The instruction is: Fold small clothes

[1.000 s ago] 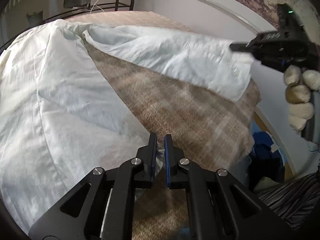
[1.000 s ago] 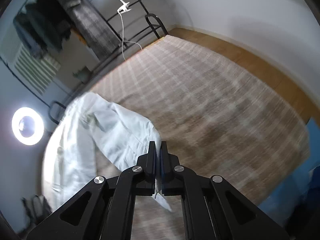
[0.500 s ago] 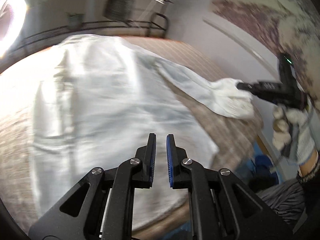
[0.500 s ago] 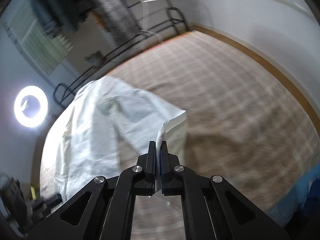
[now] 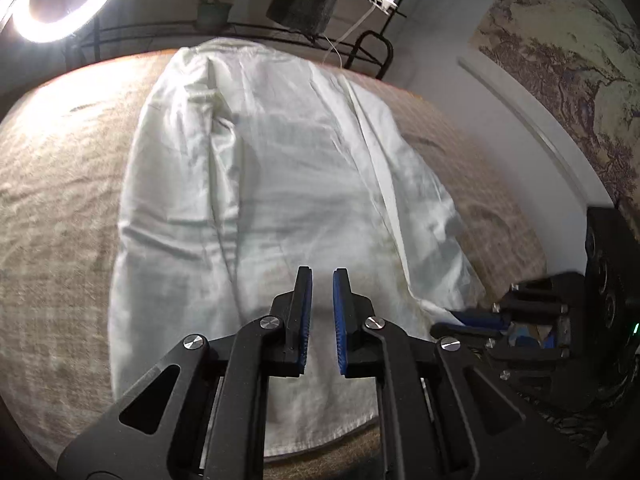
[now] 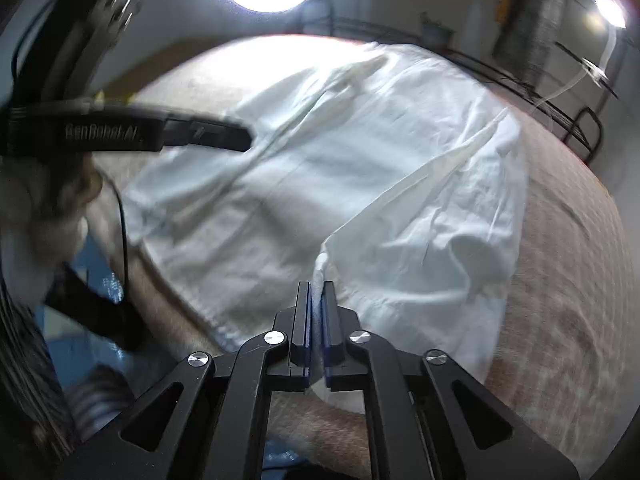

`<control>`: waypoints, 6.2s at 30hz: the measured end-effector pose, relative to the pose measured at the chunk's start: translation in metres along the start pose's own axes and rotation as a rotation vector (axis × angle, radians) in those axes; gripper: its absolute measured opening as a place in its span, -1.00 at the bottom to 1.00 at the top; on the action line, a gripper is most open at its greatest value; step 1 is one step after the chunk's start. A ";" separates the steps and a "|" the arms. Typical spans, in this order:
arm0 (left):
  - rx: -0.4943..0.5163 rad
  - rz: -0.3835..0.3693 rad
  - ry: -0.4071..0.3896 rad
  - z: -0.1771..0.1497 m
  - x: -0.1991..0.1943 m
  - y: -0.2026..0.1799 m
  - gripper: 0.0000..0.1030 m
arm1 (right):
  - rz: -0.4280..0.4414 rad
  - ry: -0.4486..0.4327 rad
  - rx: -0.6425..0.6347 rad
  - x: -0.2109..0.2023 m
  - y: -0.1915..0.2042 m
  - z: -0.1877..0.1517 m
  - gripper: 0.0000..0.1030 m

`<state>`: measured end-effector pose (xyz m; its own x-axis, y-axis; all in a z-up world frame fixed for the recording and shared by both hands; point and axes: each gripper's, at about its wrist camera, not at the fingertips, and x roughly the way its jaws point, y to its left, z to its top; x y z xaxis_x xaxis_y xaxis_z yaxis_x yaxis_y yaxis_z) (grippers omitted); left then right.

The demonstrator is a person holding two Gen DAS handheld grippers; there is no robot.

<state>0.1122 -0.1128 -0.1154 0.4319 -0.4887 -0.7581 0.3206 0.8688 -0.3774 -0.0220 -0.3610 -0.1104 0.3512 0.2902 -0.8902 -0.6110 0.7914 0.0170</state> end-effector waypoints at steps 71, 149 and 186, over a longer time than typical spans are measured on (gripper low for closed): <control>-0.126 -0.109 0.115 -0.001 0.093 -0.042 -1.00 | -0.108 -0.153 0.481 0.037 -0.244 0.204 -0.88; 0.286 -0.050 0.127 -0.034 0.108 -0.196 0.06 | 0.104 -0.361 0.943 -0.104 -0.179 -0.091 -0.92; -0.065 -0.151 -0.126 -0.022 0.038 -0.108 -0.91 | 0.332 -0.227 1.069 0.079 -0.257 0.025 -0.95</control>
<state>0.0751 -0.2233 -0.1149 0.4866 -0.6163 -0.6192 0.3366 0.7863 -0.5181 0.1804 -0.5285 -0.1734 0.4712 0.5754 -0.6685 0.1808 0.6788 0.7117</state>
